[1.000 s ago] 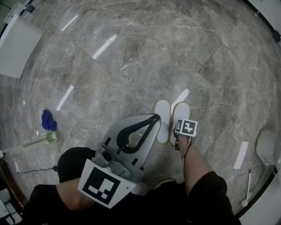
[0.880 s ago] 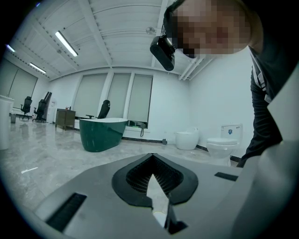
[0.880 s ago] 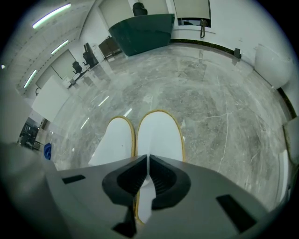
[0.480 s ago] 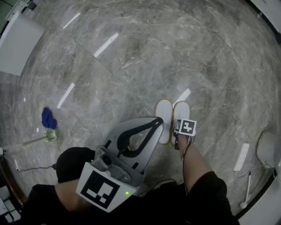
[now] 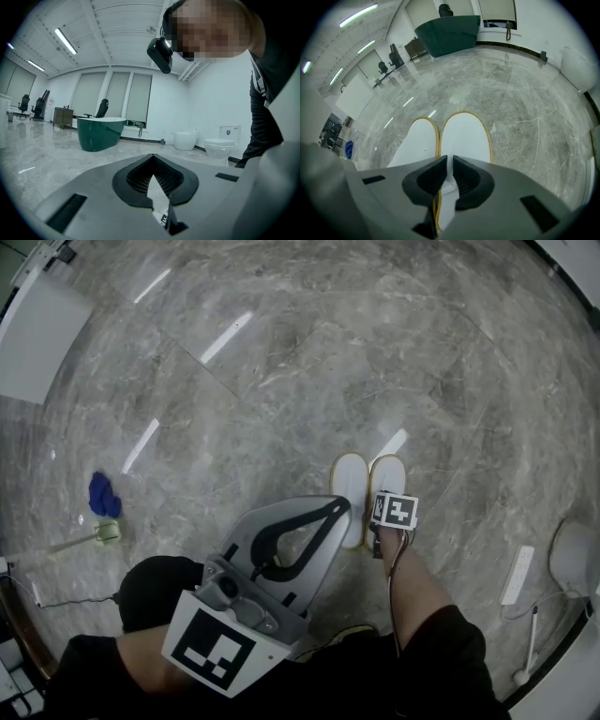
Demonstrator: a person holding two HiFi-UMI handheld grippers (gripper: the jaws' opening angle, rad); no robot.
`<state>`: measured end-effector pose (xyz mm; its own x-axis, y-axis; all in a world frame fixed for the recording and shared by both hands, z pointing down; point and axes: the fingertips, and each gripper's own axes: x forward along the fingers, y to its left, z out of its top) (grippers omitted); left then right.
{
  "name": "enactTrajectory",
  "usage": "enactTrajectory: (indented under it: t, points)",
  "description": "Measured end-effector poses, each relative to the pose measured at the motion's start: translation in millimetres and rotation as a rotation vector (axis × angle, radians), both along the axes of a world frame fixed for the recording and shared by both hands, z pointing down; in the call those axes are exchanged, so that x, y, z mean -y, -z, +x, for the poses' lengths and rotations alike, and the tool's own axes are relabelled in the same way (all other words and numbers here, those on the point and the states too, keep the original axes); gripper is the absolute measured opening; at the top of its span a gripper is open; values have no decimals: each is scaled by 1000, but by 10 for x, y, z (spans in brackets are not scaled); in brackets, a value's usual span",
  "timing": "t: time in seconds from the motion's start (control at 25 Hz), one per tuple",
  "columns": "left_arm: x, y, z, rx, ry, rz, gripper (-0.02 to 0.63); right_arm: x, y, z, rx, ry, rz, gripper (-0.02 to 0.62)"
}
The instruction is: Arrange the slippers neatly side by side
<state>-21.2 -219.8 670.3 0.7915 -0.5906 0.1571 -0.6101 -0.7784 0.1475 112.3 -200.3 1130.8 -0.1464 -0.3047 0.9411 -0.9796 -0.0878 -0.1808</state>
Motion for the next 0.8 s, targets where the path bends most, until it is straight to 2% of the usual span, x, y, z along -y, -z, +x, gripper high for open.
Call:
enactTrajectory:
  t: [0.12,0.44,0.64,0.8]
  points:
    - [-5,14,11,-3,-1,3,2,8,10,-23,10,5,11,27]
    - [-16,13,43,-4,-7,1,2,1,103,-85,50,-6,35,182]
    - [-16,70,111,-12,-27,-11,2,-143,280,-51,33,-19,30,192]
    - [30,185,112,-10,-19,-41,2,-297,651,27,-25,-13,47,192]
